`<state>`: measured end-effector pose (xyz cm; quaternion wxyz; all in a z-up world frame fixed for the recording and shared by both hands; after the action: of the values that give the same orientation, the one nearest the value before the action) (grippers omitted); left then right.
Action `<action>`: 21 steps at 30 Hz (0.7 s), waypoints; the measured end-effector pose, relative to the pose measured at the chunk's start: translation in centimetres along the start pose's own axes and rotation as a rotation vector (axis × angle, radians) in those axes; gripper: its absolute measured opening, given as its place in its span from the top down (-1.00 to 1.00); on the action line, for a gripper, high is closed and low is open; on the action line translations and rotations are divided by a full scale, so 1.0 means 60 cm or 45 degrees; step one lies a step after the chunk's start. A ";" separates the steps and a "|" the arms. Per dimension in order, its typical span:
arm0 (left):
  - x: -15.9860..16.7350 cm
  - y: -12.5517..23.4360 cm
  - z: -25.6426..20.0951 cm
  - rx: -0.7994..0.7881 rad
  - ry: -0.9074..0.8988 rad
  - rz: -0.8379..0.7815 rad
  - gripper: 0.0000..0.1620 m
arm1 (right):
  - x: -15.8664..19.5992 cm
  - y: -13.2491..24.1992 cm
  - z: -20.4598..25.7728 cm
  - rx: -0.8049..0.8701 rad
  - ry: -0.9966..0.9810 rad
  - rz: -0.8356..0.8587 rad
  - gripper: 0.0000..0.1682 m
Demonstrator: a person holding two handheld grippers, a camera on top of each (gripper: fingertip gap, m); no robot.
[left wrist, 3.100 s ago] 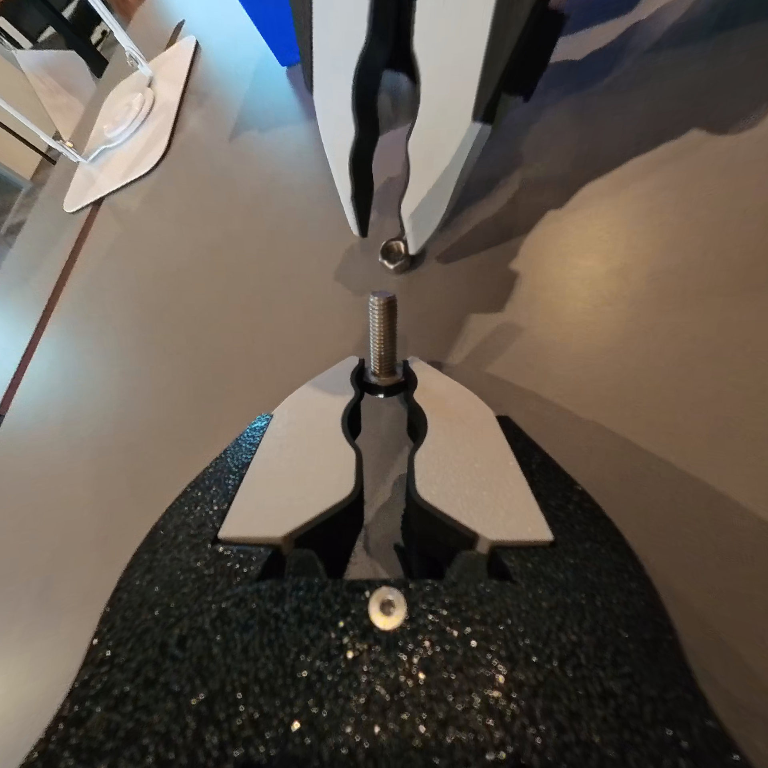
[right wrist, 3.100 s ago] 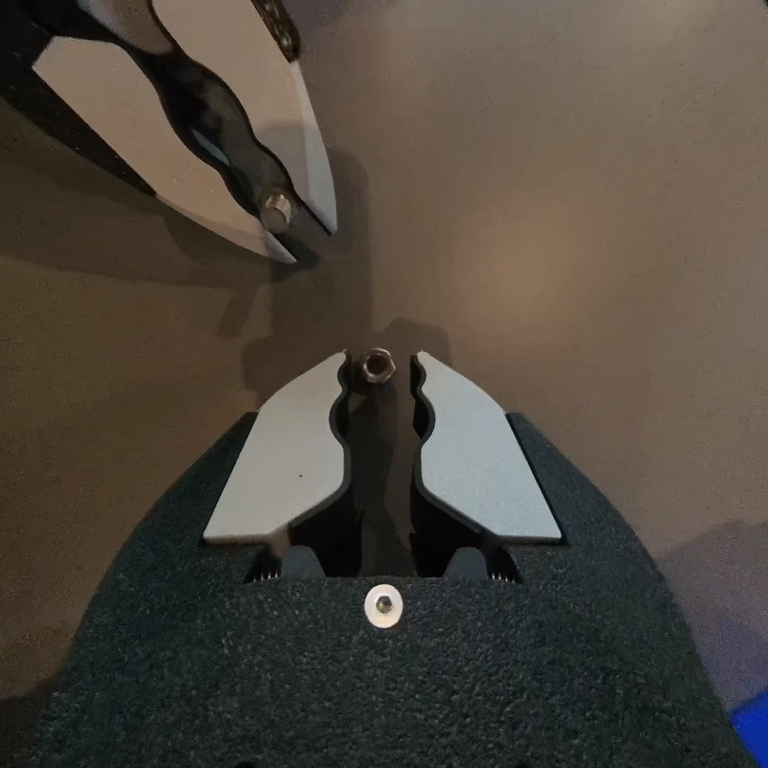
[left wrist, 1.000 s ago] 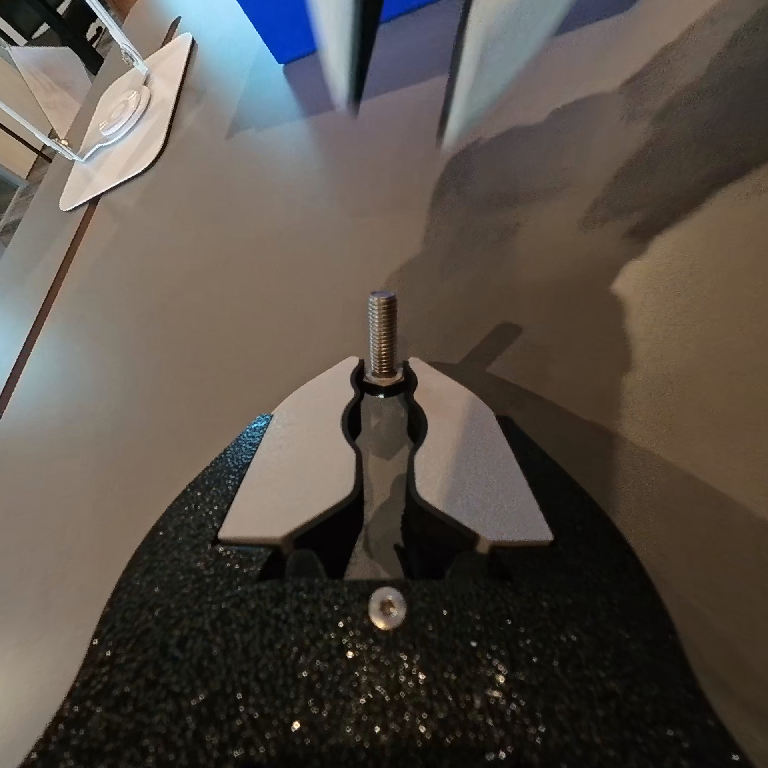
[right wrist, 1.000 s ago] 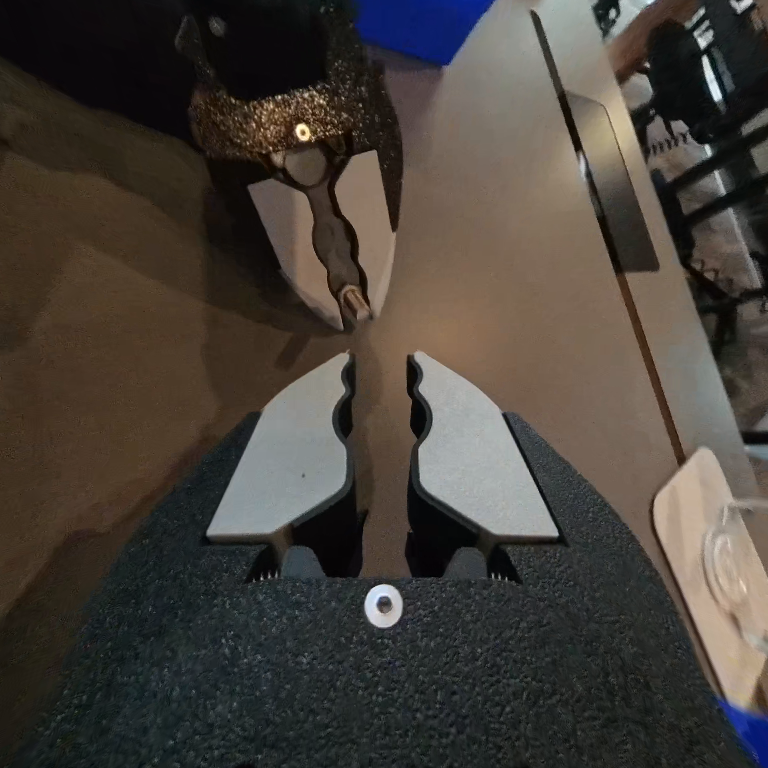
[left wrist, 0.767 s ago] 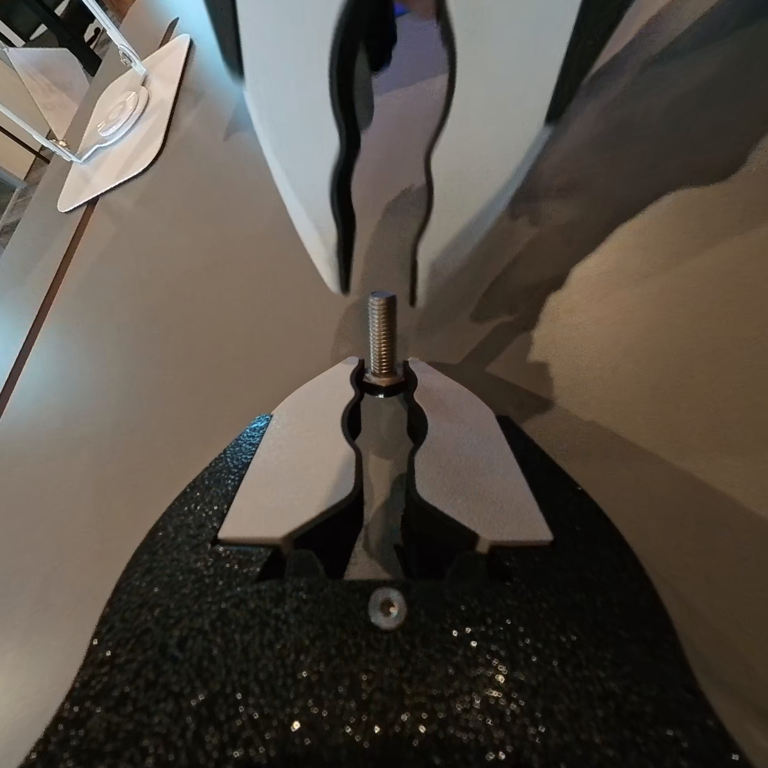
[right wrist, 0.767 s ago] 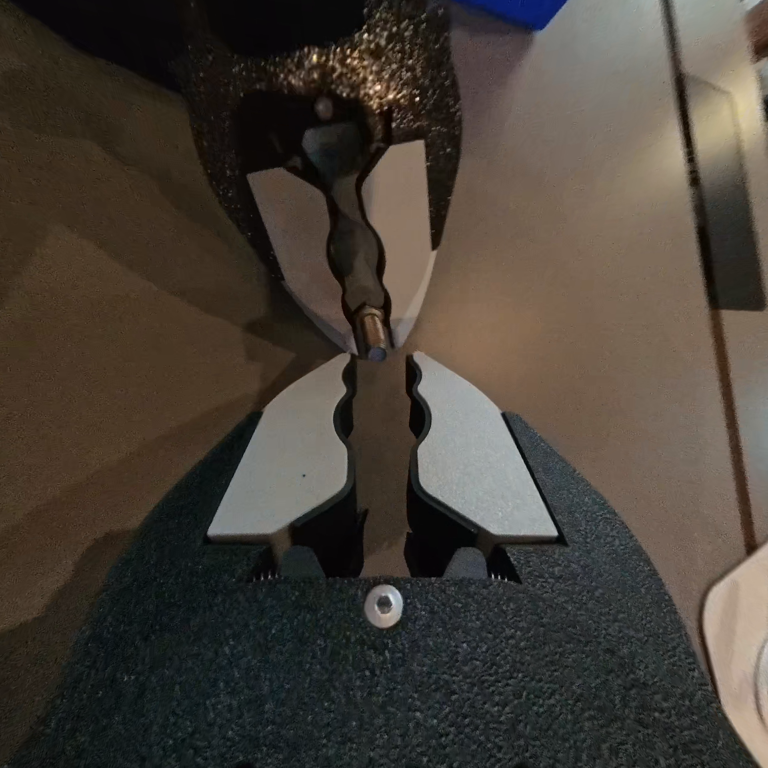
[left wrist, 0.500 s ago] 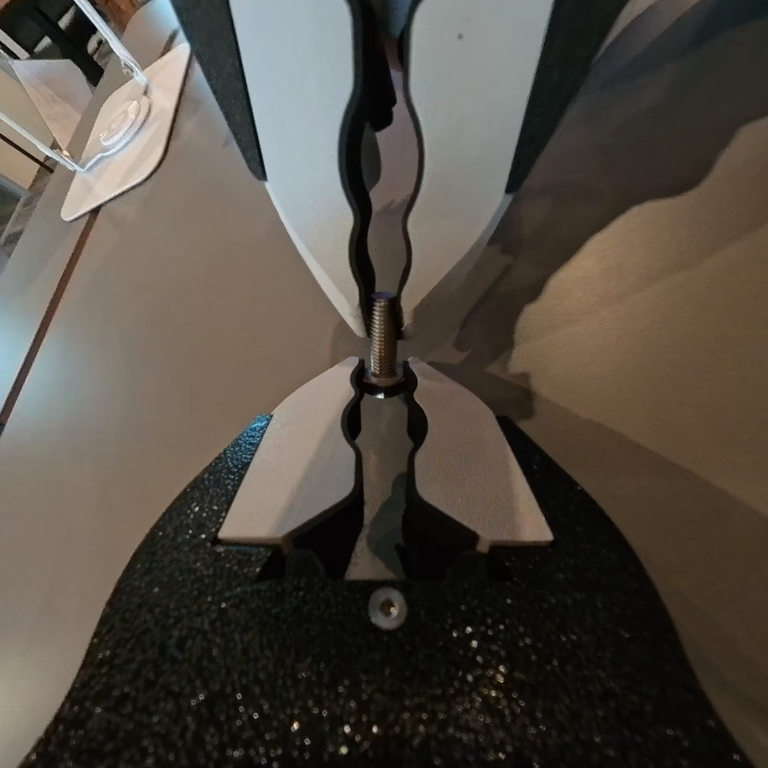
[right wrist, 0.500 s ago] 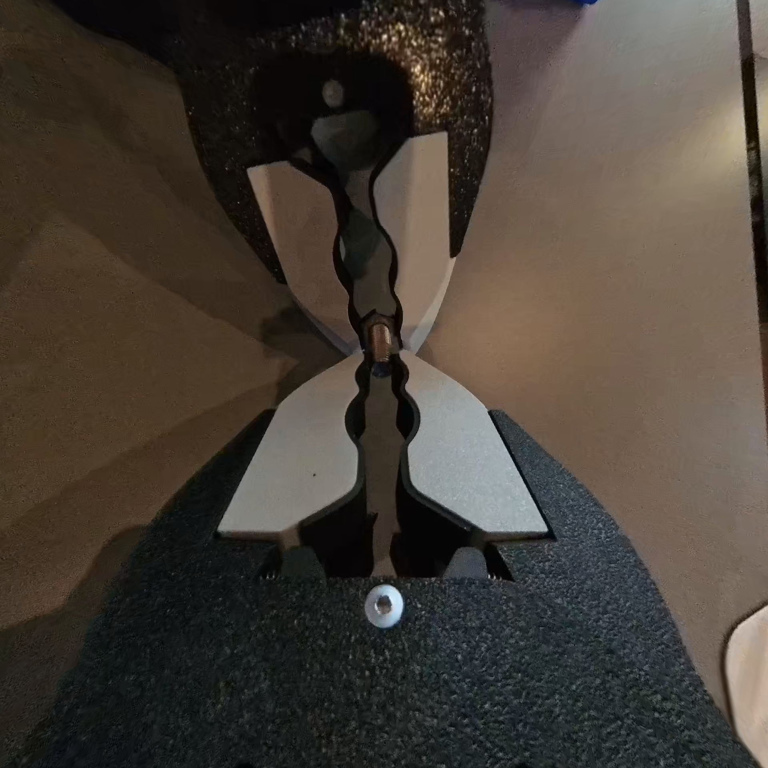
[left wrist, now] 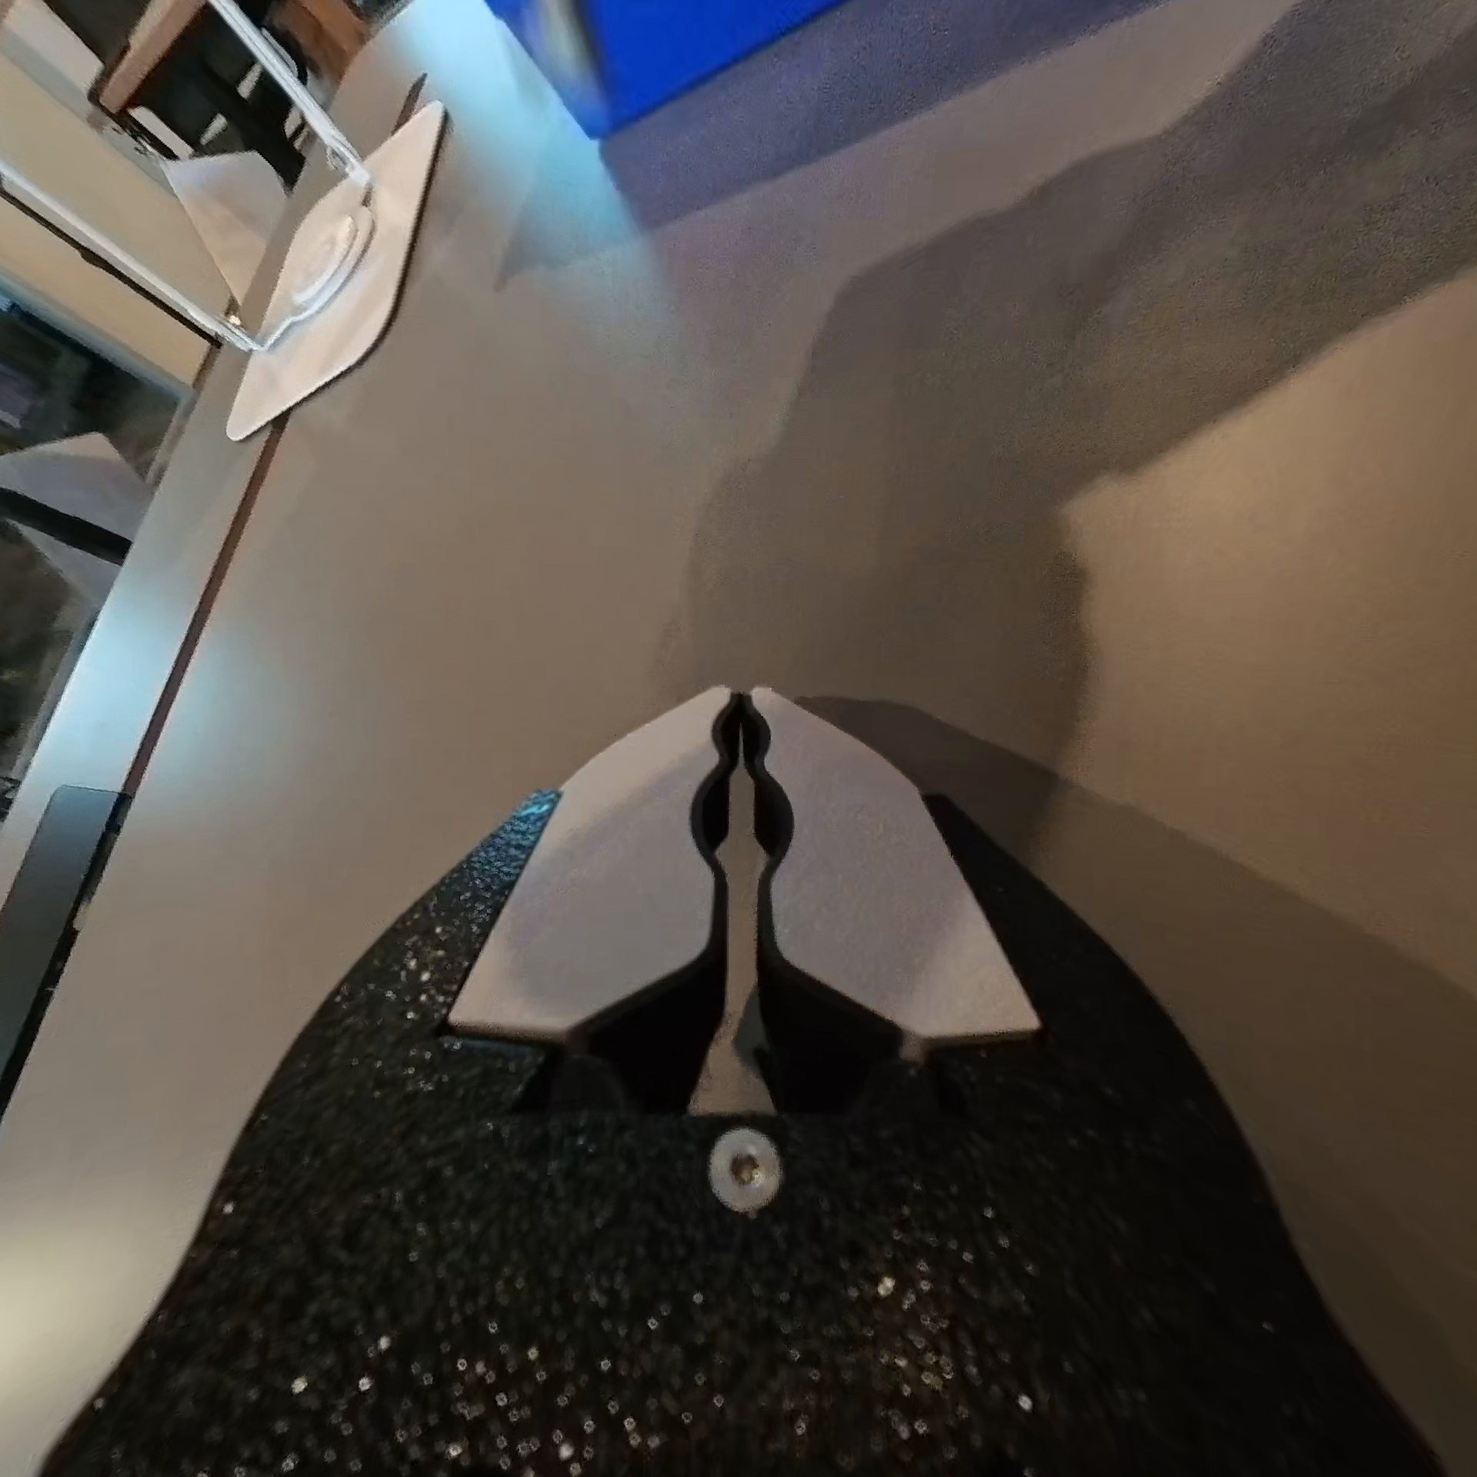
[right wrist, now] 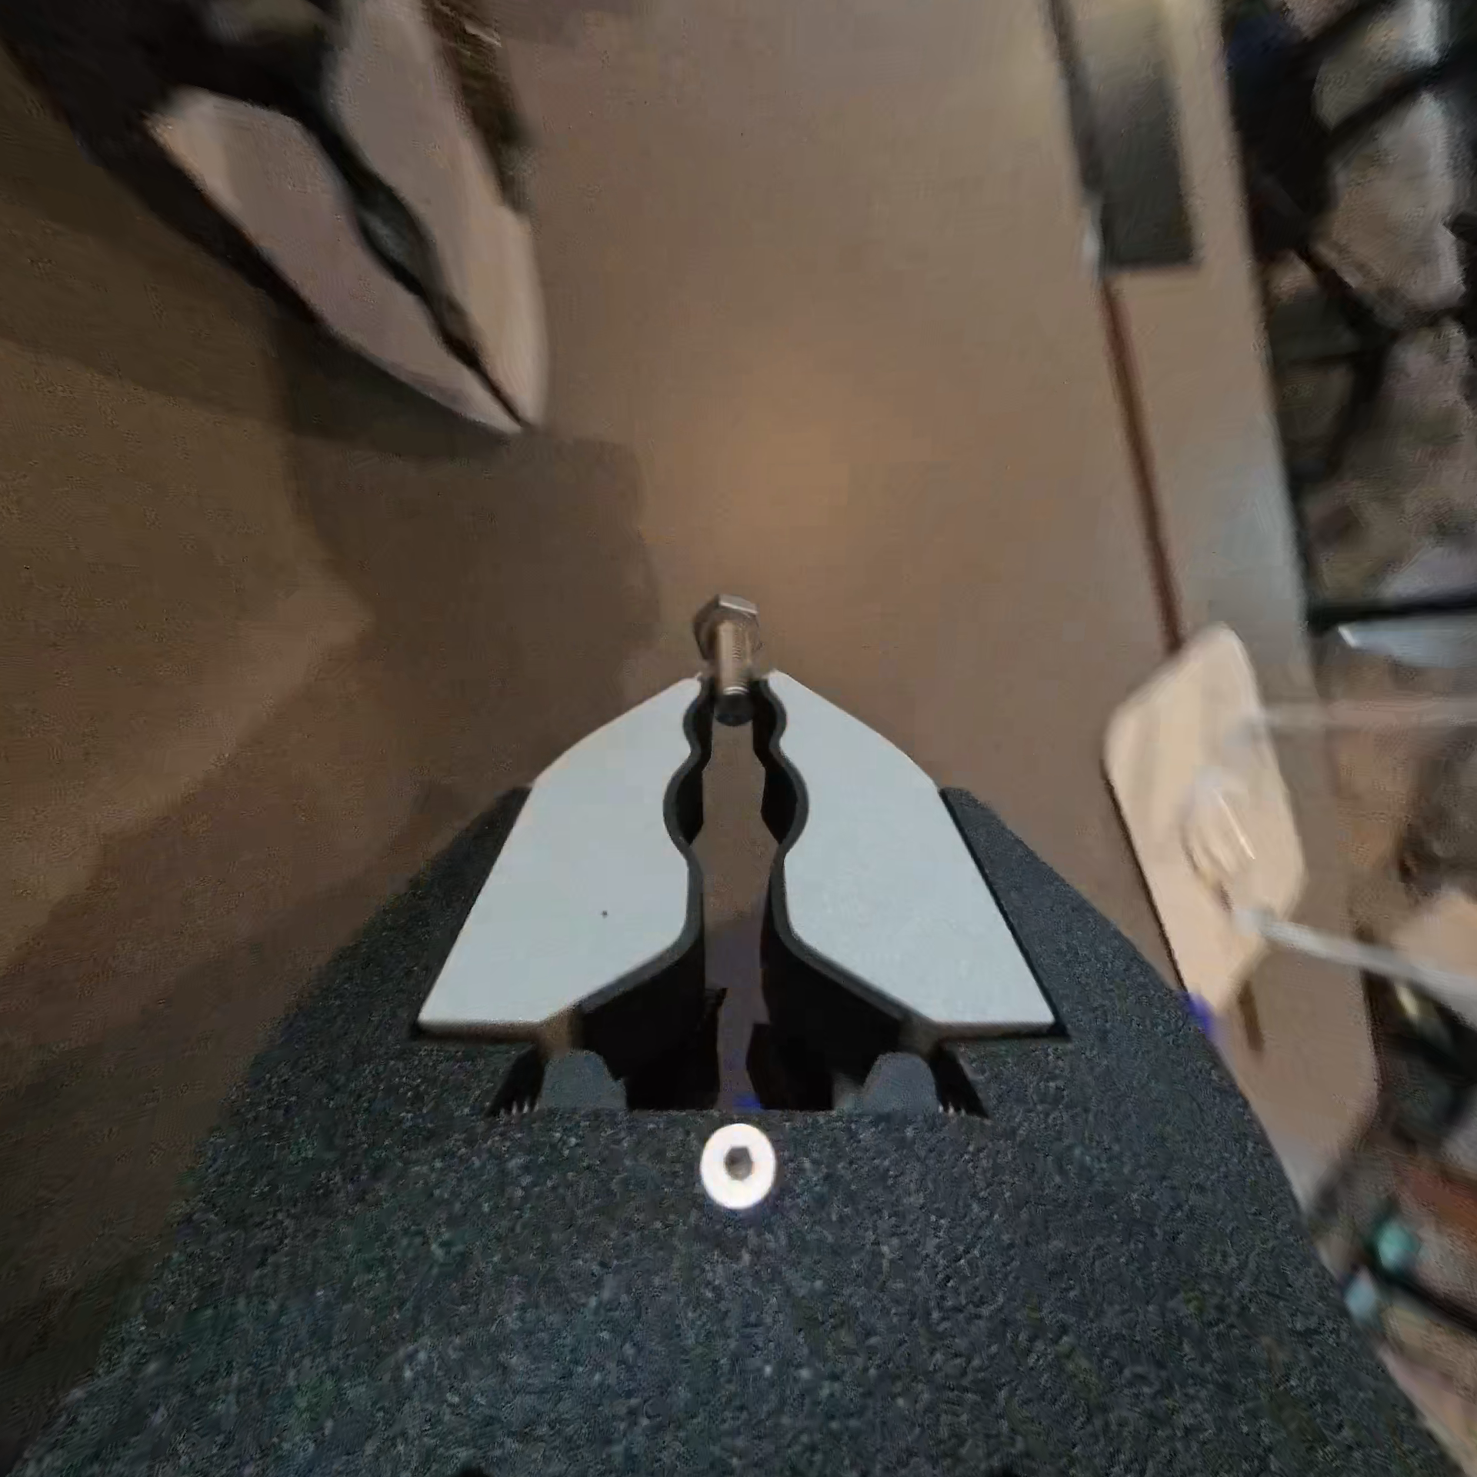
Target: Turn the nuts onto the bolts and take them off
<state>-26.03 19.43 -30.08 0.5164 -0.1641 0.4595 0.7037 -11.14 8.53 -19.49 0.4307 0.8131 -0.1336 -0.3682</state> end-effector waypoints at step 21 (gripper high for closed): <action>0.000 0.002 -0.001 0.010 0.004 0.002 1.00 | 0.362 0.031 -0.187 -0.281 -0.936 0.793 0.87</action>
<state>-26.14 19.39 -30.04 0.5159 -0.1629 0.4632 0.7020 12.08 2.57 -24.48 0.5283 0.5002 -0.4736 -0.4964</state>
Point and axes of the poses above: each gripper's, where its closed fingertips meet, y back along the fingers, x out of its underside, z = x × y across the jaws, the point moved 8 cm from there along y, back along the fingers, and after that the axes turned 7 degrees about -x, right-handed, at the moved point
